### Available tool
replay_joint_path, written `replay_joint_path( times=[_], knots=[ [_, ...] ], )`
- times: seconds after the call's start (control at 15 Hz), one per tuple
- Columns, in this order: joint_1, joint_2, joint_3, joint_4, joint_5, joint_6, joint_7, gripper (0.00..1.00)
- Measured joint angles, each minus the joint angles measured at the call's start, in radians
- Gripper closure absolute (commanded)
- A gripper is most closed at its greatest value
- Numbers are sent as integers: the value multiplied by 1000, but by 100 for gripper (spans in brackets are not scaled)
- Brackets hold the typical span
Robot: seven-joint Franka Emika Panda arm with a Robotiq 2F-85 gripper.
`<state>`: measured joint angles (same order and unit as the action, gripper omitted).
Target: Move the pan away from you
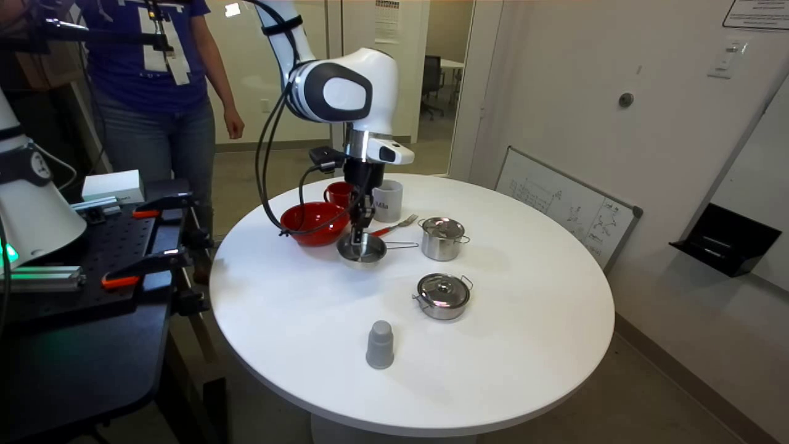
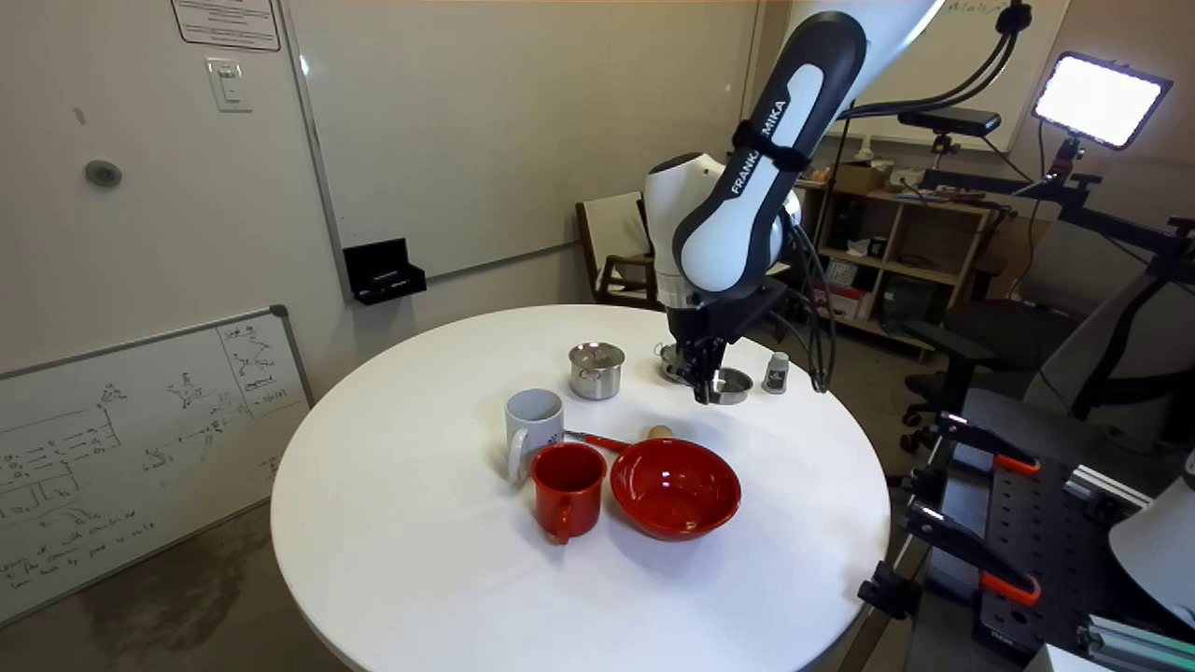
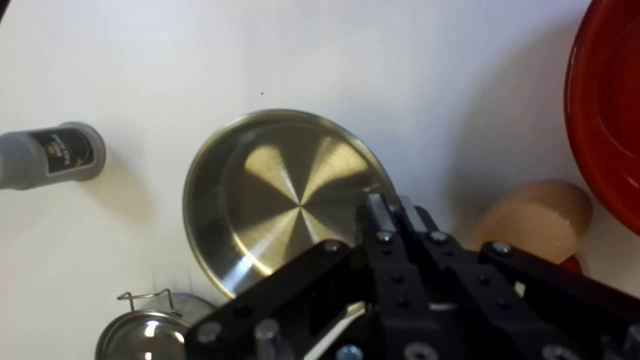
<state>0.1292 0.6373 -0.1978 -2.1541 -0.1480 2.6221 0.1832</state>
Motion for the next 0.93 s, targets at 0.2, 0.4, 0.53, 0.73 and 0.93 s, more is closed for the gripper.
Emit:
replay_joint_path(
  times=[0.2, 0.4, 0.53, 0.73, 0.93],
  knots=[
    [-22, 0, 27, -4, -39, 0, -121, 99],
    [-55, 3, 53, -6, -78, 0, -251, 99],
    [-85, 12, 72, -1, -101, 0, -345, 99],
    [-142, 43, 106, 26, -126, -5, -499, 99],
    [-198, 92, 142, 80, -130, -23, -623, 99]
  ],
)
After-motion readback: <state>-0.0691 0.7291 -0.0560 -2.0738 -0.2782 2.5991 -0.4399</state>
